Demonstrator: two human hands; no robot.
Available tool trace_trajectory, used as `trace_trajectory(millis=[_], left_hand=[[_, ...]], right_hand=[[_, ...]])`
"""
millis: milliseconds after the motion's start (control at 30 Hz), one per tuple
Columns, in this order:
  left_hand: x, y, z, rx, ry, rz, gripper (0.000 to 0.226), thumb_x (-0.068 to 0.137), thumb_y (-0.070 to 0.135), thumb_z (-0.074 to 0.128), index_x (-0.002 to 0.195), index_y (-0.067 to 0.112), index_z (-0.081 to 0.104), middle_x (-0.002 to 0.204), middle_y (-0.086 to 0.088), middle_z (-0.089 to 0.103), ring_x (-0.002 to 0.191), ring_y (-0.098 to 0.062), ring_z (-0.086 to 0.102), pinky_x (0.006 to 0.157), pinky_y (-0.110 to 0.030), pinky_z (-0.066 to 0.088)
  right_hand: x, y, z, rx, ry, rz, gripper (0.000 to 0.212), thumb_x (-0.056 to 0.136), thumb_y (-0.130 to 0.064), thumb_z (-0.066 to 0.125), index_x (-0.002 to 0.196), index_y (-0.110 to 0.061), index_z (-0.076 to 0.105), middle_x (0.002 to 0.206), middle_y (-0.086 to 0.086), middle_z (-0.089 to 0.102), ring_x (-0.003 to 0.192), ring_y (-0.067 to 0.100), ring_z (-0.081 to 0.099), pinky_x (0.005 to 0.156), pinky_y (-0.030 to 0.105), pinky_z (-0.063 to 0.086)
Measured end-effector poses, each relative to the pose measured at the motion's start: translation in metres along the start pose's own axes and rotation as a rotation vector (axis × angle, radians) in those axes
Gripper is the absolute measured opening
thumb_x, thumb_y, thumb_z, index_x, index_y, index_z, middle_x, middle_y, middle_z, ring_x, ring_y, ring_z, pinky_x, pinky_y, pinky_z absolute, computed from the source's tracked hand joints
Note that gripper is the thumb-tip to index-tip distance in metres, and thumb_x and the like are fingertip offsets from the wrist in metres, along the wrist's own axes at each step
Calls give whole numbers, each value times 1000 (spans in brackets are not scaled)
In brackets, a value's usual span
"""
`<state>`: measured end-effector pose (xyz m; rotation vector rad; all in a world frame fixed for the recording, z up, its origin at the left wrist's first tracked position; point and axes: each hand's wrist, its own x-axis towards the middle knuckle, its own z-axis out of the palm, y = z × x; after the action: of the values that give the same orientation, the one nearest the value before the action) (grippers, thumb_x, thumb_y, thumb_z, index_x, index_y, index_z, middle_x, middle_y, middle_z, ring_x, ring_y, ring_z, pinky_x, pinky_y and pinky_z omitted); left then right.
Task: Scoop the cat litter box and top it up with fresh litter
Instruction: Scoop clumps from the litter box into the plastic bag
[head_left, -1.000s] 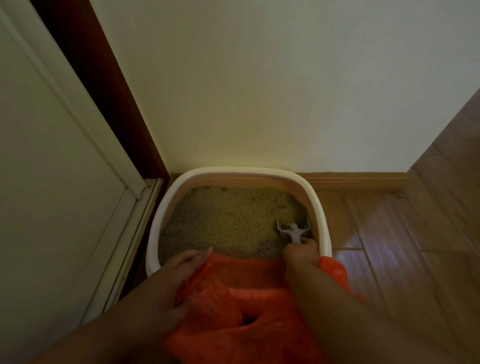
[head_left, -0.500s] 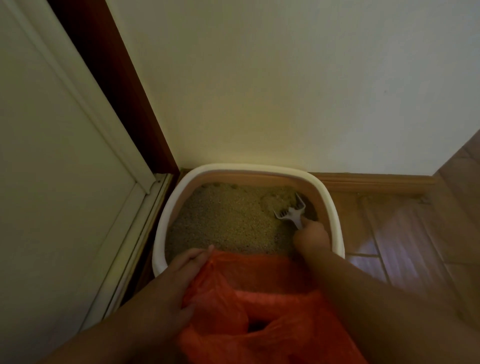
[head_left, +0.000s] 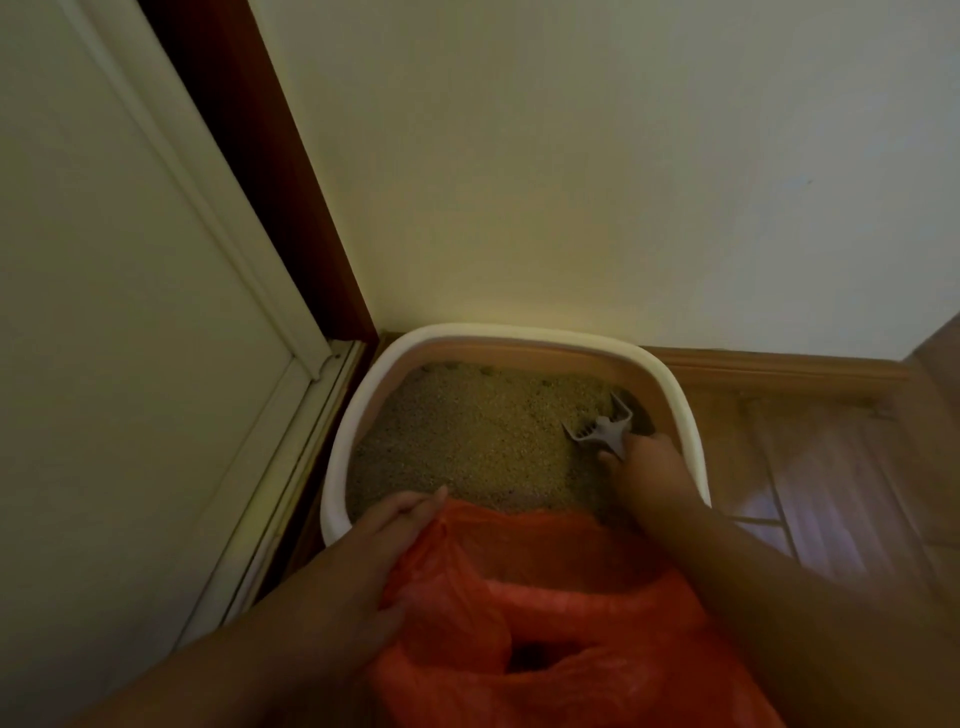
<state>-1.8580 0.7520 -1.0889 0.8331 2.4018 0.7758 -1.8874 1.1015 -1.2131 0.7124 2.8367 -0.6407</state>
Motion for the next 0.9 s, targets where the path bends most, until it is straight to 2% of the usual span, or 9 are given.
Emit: trace_trajectory(millis=[100, 200, 267, 367, 433, 533, 700, 767, 900], left_hand=[[3, 2, 1, -16, -11, -6, 89, 93, 19, 67, 151, 55, 9, 144, 46, 10, 131, 24, 25, 98, 1, 34], [4, 2, 0, -9, -18, 3, 89, 94, 19, 66, 152, 53, 8, 147, 42, 10, 132, 24, 23, 99, 2, 32], [4, 2, 0, -13, -24, 5, 87, 95, 21, 66, 153, 52, 8, 145, 44, 10, 132, 24, 25, 99, 1, 33], [2, 1, -1, -18, -20, 1, 88, 94, 20, 66, 153, 53, 9, 143, 45, 12, 130, 20, 31, 100, -3, 37], [1, -1, -3, -12, -7, 11, 88, 94, 20, 66, 152, 54, 9, 144, 45, 12, 132, 20, 30, 102, -3, 35], [-1, -4, -5, -21, 7, 16, 87, 94, 22, 66, 151, 54, 9, 144, 46, 12, 133, 21, 29, 103, -2, 32], [-3, -11, -6, -27, 35, 23, 86, 94, 21, 65, 154, 52, 11, 146, 43, 11, 136, 20, 26, 106, -3, 31], [-4, -13, -7, -15, 38, 21, 87, 93, 19, 64, 154, 52, 10, 146, 45, 10, 136, 20, 24, 105, -1, 29], [-9, -16, -11, -27, 53, 1, 86, 94, 22, 63, 149, 59, 9, 144, 48, 7, 135, 23, 22, 104, 0, 29]], right_hand=[[3, 1, -3, -24, -15, -21, 22, 101, -28, 54, 105, -10, 66, 106, 11, 60, 78, 18, 54, 70, 29, 43], [8, 0, -7, 60, 13, -6, 20, 96, -16, 55, 104, -1, 66, 90, 13, 62, 75, 24, 56, 65, 32, 42], [14, -1, -13, 116, 5, -3, 24, 95, -12, 55, 115, -3, 66, 99, 16, 66, 85, 31, 63, 68, 32, 44], [27, -6, -19, 79, -47, -6, 38, 97, -11, 57, 135, -15, 59, 113, 12, 64, 88, 26, 66, 71, 32, 50], [38, -11, -19, 73, -88, 8, 34, 97, -12, 59, 131, -14, 62, 106, 10, 67, 85, 23, 66, 76, 36, 57], [53, -20, -17, 59, -142, -12, 27, 96, -19, 63, 121, -12, 68, 98, 7, 68, 85, 21, 67, 82, 41, 59], [66, -42, -21, 3, -187, -127, 36, 97, -26, 63, 133, -20, 63, 111, 8, 70, 88, 20, 66, 77, 35, 55], [68, -50, -20, -10, -208, -169, 37, 99, -27, 61, 135, -22, 62, 104, 6, 72, 84, 21, 67, 73, 35, 57], [72, -60, -14, 42, -196, -215, 35, 99, -27, 60, 135, -24, 63, 93, -2, 66, 71, 11, 59, 59, 25, 46]])
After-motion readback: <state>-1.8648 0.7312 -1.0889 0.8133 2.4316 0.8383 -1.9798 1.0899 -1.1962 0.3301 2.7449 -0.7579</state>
